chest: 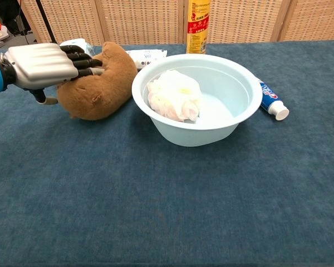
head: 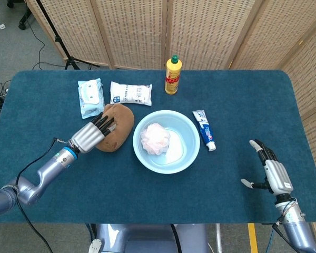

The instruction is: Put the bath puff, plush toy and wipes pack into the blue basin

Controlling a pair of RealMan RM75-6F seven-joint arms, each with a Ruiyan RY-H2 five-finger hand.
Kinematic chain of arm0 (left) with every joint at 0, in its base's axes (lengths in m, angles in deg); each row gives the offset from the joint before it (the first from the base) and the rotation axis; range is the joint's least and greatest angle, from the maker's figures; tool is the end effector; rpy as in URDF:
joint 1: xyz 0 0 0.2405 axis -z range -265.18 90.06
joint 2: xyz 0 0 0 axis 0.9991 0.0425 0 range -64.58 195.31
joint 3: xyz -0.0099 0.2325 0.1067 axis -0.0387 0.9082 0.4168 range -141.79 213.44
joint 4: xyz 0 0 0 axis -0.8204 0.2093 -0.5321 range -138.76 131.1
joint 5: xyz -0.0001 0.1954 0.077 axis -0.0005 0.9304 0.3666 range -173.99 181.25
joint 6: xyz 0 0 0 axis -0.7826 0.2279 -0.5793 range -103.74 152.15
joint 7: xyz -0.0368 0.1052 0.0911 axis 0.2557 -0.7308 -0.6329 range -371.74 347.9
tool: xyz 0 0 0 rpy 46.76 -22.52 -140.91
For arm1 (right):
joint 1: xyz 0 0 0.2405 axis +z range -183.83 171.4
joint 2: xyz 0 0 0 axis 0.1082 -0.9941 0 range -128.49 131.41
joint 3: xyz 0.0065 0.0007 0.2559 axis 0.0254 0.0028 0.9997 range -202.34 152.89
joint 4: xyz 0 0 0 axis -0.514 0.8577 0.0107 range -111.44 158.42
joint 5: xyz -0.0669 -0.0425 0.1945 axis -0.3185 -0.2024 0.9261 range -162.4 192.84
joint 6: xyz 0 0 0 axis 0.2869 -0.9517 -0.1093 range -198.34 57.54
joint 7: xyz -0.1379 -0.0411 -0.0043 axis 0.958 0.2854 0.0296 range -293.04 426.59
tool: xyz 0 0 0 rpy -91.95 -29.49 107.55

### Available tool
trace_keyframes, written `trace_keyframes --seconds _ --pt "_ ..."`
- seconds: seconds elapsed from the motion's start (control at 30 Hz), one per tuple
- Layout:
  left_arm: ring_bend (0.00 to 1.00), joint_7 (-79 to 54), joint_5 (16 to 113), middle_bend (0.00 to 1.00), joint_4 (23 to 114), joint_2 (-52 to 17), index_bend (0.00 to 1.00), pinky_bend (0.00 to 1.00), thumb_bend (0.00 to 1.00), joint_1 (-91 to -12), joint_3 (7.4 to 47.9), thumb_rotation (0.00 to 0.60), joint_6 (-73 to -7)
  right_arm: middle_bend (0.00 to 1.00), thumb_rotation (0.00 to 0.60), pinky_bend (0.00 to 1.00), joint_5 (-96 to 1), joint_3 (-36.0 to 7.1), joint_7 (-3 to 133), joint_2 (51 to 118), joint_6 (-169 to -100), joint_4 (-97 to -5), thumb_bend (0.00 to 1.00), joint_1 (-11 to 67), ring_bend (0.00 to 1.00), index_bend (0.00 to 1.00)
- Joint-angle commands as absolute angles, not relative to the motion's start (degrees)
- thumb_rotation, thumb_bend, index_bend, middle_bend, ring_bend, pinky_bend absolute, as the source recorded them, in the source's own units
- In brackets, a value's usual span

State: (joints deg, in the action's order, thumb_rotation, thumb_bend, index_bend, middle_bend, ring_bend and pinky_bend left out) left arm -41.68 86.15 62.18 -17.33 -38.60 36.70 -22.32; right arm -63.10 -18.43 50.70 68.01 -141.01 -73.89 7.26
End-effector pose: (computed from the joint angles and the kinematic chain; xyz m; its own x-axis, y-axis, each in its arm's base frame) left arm -0.2049 0.3867 0.0144 0.9465 -0.0777 0.3131 0.2071 -0.5977 -0.7745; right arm -0.2798 -0.2322 0.1170 -0.0233 -0.1711 0.9850 -0.9997 0.0088 -0.0221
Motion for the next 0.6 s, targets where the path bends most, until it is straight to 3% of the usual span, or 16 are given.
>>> trace_keyframes --seconds 0.03,0.2,0.47,0.6 --pt "0.0 -39.0 89.5 0.0 56.7 -21.6 0.03 0.05 0.28 -39.2 37.2 0.6 -25.9 0.0 0.6 0.03 -63.2 -18.5 50.6 67.9 -141.0 -73.9 0.13 7.2 0.0 0.0" --pt "0.05 -35.0 94.4 0.03 49.3 -26.3 0.22 0.2 0.36 -40.1 37.7 0.6 -33.3 0.0 0.6 0.03 -63.7 -18.6 50.0 67.7 -141.1 -74.3 0.13 7.2 0.0 0.0" --pt "0.24 -30.9 97.5 0.27 42.2 -29.6 0.55 0.34 0.43 -41.0 38.2 0.6 -38.8 0.0 0.6 0.03 -64.3 -18.6 49.4 67.4 -141.6 -74.5 0.13 7.0 0.0 0.0" --pt "0.3 -29.6 98.2 0.34 41.8 -29.1 0.63 0.38 0.45 -41.5 38.1 0.6 -40.8 0.0 0.6 0.03 -64.5 -18.6 49.1 67.3 -141.8 -74.6 0.13 7.0 0.0 0.0"
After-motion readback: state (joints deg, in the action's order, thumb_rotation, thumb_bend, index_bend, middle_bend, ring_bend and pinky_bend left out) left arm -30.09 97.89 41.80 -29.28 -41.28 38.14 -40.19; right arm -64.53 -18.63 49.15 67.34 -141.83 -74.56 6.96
